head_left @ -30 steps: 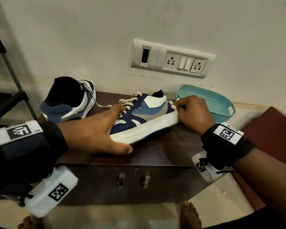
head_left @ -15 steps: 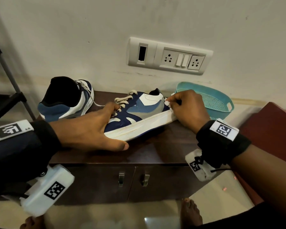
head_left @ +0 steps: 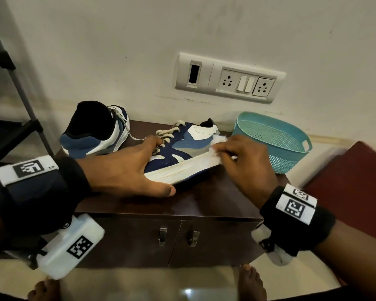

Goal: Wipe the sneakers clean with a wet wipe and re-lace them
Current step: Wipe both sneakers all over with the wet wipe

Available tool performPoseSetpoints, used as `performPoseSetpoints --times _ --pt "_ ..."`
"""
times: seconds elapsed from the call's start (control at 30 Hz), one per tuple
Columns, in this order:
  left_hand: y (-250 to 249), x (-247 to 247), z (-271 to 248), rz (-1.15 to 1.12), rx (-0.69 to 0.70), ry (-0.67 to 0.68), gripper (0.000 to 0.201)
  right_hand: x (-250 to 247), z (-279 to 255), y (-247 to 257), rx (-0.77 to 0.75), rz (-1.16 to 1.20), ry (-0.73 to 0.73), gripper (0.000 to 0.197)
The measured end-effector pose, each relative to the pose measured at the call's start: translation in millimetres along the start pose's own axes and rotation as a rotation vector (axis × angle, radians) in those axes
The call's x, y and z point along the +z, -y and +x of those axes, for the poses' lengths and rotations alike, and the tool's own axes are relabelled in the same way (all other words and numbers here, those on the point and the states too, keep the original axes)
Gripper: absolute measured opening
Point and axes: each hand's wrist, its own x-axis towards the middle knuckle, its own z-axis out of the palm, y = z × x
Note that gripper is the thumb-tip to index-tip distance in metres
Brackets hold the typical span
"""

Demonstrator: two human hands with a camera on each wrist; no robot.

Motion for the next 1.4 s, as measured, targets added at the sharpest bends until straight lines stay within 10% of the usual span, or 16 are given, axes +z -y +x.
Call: performPoseSetpoints --times 0.17,0.33,0.6,0.87,1.1,1.4 --pt "0.8 -1.8 0.2 -0.032 -0.01 -0.002 0.1 3.4 -9.2 24.9 -0.136 0.1 0.098 0.019" --pt "0.5 -2.0 -0.2 -0.019 -0.017 -0.007 0.096 4.1 5.0 3.1 0.04 0.07 0.012 0.021" --pt "0.7 -1.3 -1.2 -0.001 0.013 0.003 0.104 4.1 -12.9 41.0 -0.292 0.18 0.099 0.021" --pt "-0.9 -2.9 -0.1 -0.006 -0.013 -0.007 0.098 -5.4 11.5 -33.6 0.077 -0.035 0.014 0.025" --pt "-1.5 -2.5 -0.2 -0.006 -0.021 -0.017 0.096 2.3 -11.8 44.9 -0.131 0.211 0.11 0.022" --pt "-3.8 -2.2 -3.6 -0.015 -0.033 -0.033 0.096 8.3 23.3 22.4 -0.189 0.053 0.106 0.022"
